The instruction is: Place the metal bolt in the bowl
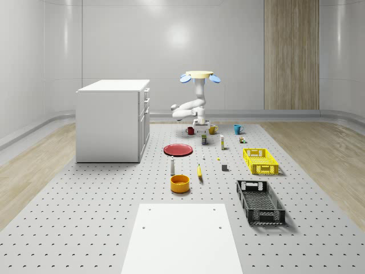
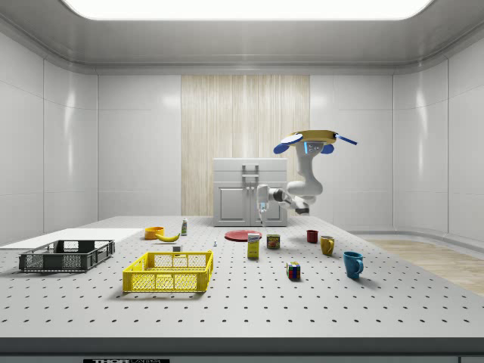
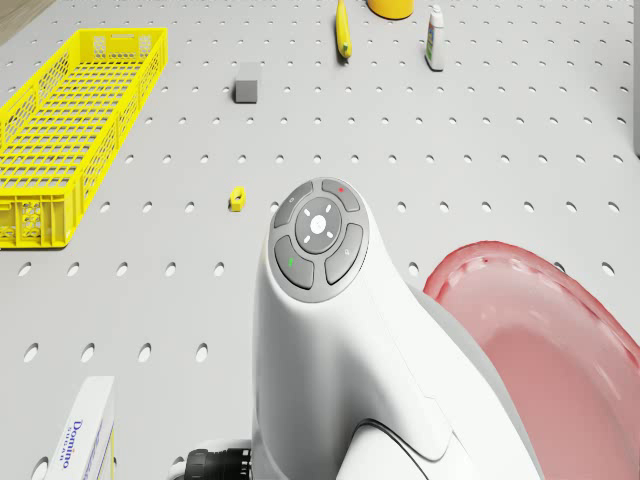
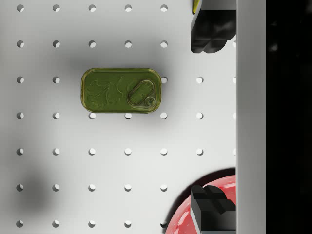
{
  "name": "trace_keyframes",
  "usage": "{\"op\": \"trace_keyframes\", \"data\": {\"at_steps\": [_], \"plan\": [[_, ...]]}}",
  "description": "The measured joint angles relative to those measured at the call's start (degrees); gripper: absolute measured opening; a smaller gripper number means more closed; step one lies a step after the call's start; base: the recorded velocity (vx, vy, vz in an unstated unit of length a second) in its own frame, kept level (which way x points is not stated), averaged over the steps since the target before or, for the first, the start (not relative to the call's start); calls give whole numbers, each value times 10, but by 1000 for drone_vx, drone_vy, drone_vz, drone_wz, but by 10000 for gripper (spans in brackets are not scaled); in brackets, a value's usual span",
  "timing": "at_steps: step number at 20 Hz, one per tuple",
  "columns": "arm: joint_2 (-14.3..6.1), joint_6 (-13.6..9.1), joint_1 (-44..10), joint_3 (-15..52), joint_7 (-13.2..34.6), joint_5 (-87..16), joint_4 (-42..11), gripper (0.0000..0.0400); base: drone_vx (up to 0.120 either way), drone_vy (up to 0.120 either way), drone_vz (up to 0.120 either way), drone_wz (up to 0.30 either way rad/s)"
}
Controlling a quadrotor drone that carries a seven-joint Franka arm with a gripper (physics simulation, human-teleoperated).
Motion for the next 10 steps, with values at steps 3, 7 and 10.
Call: {"op": "trace_keyframes", "data": {"at_steps": [3,7,10], "plan": [[-8,7,-3,2,2,4,1,400,120,0,-120,0],[-18,17,-6,5,5,9,1,400,120,0,-100,0],[-26,24,-8,7,8,13,2,400,120,0,-67,0]]}}
